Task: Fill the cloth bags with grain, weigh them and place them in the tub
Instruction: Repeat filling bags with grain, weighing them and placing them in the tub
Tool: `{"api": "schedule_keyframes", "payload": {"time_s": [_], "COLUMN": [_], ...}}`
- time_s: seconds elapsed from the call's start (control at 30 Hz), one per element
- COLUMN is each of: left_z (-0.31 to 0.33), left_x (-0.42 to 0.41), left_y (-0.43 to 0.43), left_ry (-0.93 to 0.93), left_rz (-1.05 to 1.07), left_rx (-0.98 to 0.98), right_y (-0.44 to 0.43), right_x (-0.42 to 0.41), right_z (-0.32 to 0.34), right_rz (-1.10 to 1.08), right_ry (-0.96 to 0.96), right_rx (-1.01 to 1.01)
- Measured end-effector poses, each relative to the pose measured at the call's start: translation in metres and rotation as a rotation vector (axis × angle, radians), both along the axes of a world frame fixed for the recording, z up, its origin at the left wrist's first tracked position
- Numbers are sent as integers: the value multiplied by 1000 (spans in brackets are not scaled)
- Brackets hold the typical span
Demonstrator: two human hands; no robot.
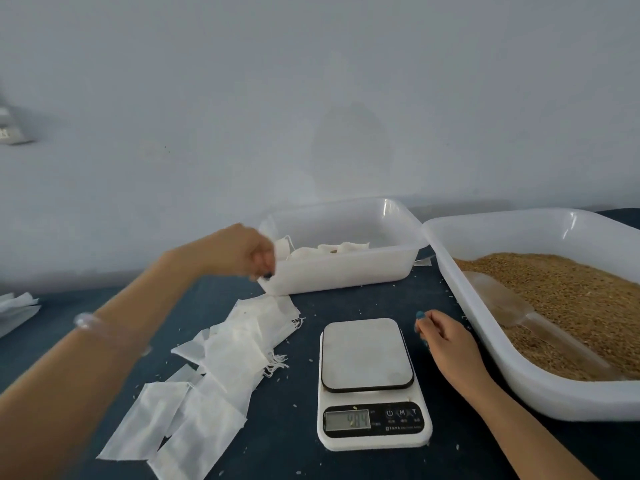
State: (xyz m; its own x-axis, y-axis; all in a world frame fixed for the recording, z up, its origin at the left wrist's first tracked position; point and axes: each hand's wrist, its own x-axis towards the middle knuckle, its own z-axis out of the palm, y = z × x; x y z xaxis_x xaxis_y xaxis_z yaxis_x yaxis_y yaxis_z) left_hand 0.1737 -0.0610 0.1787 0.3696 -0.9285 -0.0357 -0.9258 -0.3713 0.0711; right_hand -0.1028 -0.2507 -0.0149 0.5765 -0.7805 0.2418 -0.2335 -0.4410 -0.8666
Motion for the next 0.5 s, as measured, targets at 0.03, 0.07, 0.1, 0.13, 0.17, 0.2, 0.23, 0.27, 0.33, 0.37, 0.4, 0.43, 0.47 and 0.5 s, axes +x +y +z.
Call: {"api": "schedule_keyframes", "payload": {"time_s": [0.03,0.07,0.1,0.13,0.17,0.2,0.23,0.27,0.33,0.37,0.4,0.43,0.47,0.5], "left_z": [-3,-10,-21,-34,-49,-64,-79,-93,-114,-120,-124,-128,-130,-133], "left_x": [3,6,9,10,9,9,7,9,13,14,13,12,12,13], "left_y": [20,40,60,80,98,114,128,141,161,169,175,180,183,186], "left_ry": [-32,-56,-78,-91,-95,-82,-56,-27,17,55,88,103,101,105], "left_rz": [88,190,298,399,478,538,588,617,638,652,664,674,680,677], "left_rx": [123,250,380,512,633,725,761,722,526,424,343,280,236,213], "right_y": [0,0,1,1,1,1,2,2,2,2,2,2,2,2], "right_x": [0,0,0,0,0,0,-1,-1,-1,-2,-2,-2,-2,-2], "right_z": [0,0,0,0,0,0,0,0,0,0,0,0,0,0], "right_rz": [0,-1,-2,-3,-3,-2,1,4,3,2,2,1,2,3], "right_ry": [-1,1,4,5,0,-5,-6,-7,-9,-7,-4,-5,-7,-9], "right_rx": [2,2,0,0,1,0,-4,-8,-12,-14,-16,-18,-17,-13]}}
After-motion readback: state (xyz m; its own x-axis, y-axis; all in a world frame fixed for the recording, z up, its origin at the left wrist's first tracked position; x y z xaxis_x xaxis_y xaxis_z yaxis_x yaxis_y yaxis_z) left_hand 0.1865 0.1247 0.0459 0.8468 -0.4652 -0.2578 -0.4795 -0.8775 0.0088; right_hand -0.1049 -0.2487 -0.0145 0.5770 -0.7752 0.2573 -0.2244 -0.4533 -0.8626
